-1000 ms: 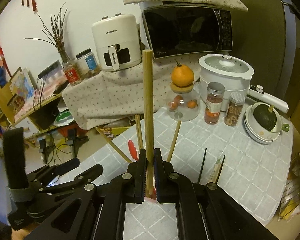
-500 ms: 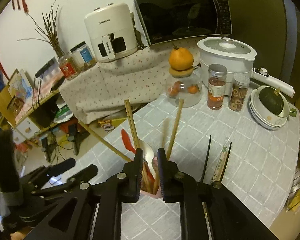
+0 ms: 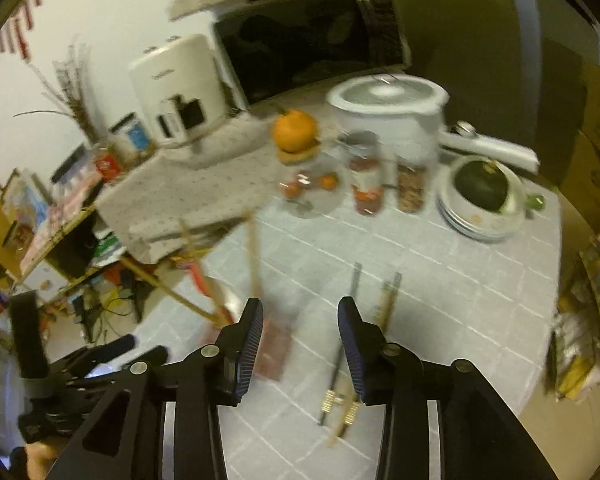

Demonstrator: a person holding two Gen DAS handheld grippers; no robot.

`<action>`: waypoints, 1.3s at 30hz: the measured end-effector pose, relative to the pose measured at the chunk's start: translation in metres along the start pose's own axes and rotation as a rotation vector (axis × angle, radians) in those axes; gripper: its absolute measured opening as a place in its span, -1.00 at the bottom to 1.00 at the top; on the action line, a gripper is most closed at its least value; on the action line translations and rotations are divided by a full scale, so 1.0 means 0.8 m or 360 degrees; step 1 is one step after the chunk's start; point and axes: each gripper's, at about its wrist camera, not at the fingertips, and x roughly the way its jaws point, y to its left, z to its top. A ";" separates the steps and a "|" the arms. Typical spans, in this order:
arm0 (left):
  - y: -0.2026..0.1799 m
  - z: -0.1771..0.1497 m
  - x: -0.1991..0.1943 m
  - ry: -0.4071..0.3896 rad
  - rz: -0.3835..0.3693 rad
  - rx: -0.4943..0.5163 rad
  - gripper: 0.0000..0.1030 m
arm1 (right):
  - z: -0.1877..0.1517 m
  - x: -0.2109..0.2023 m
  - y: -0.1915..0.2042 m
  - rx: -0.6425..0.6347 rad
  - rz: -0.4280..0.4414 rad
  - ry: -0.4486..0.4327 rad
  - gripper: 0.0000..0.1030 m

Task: Organize utensils
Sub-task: 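Reach to the black chopstick on the table and grasp it with the right gripper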

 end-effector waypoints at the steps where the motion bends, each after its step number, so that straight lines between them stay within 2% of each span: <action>1: -0.001 -0.002 0.001 0.0003 -0.0028 -0.0011 0.50 | -0.001 0.005 -0.008 0.0016 -0.0013 0.0021 -0.18; 2: 0.000 -0.005 0.005 0.0022 -0.0075 -0.0028 0.56 | -0.005 0.015 -0.020 0.0048 -0.0028 0.0063 -0.15; 5: 0.001 -0.012 0.013 0.0065 -0.0115 -0.0050 0.57 | -0.016 0.042 -0.047 0.0124 -0.0059 0.0184 -0.13; 12: 0.000 -0.019 0.028 0.0129 -0.0059 -0.0008 0.58 | -0.033 0.118 -0.083 0.0174 -0.0109 0.0404 -0.13; 15: 0.002 -0.018 0.029 0.0149 -0.0056 0.0006 0.58 | -0.035 0.159 -0.099 0.0245 -0.0095 0.0496 -0.22; 17: 0.002 -0.017 0.029 0.0144 -0.0066 0.0018 0.58 | -0.037 0.180 -0.105 0.0256 -0.0091 0.0542 -0.44; 20: 0.000 -0.017 0.028 0.0141 -0.0079 0.0041 0.58 | -0.036 0.207 -0.111 0.0263 -0.0116 0.0583 -0.59; 24: -0.002 -0.018 0.027 0.0139 -0.0080 0.0071 0.58 | -0.033 0.230 -0.114 0.0305 -0.0071 0.0621 -0.63; 27: -0.003 -0.018 0.028 0.0135 -0.0071 0.0086 0.58 | -0.032 0.243 -0.109 0.0273 -0.0125 0.0652 -0.65; 34: -0.004 -0.018 0.029 0.0133 -0.0058 0.0106 0.58 | -0.029 0.250 -0.100 0.0227 -0.0137 0.0657 -0.72; 39: -0.009 -0.017 0.022 0.0109 -0.0072 0.0125 0.58 | -0.036 0.247 -0.117 0.0318 -0.0066 0.0711 -0.75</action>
